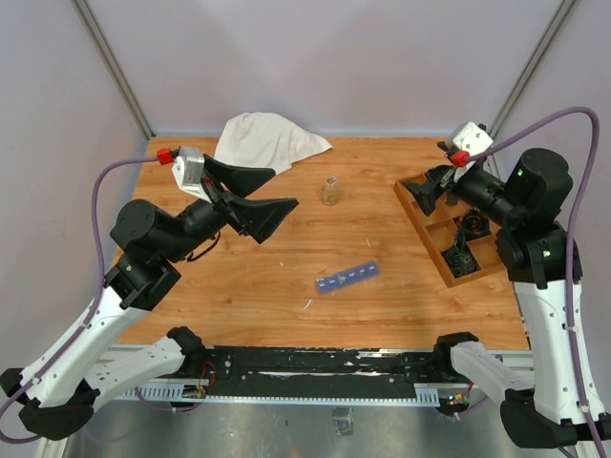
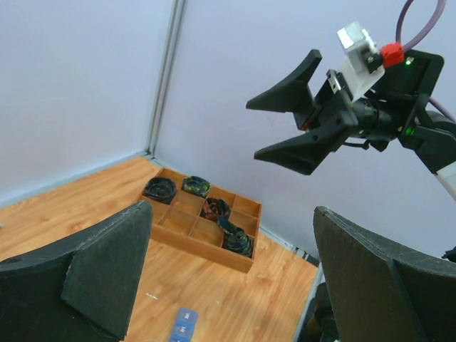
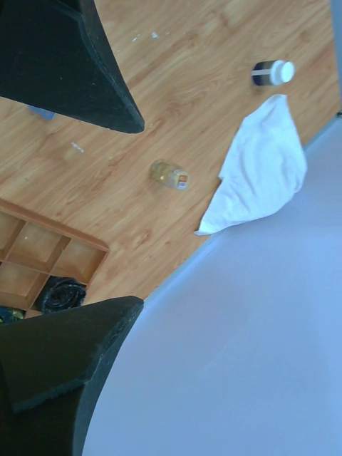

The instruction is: Sort the pills into containers

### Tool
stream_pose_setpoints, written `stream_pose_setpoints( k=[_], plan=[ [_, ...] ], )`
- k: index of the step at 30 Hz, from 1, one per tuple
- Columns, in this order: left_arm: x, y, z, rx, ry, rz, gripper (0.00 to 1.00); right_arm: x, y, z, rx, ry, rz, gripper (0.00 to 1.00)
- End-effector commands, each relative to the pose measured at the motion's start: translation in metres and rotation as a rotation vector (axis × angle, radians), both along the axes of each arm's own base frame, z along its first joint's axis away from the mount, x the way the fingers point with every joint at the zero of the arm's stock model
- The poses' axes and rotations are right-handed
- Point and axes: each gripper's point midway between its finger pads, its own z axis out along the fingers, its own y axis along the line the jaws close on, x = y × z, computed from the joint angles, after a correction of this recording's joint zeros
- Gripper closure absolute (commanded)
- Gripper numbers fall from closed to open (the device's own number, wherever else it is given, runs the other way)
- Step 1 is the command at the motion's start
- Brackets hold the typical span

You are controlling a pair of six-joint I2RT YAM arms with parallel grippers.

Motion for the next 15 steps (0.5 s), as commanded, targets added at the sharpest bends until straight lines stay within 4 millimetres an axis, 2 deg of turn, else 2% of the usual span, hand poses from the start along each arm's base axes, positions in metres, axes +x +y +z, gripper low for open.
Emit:
stream_pose_setpoints(
  k=[1,5,9,15],
  plan=[
    [-0.008,0.004,0.012,0.019,-0.021,-0.014,0.01,-0.012,-0.004,0.037,0.187,0.026,-0.047,0.02],
    [-0.014,0.011,0.023,0.014,-0.050,-0.007,0.01,-0.022,-0.005,0.054,0.229,0.019,-0.055,0.02],
    [-0.014,0.014,0.019,0.038,-0.051,0.010,0.01,-0.030,-0.005,0.067,0.267,0.018,-0.056,0.02],
    [-0.017,0.016,0.017,0.044,-0.057,0.008,0.01,-0.033,-0.008,0.073,0.302,0.027,-0.082,0.02]
  ],
)
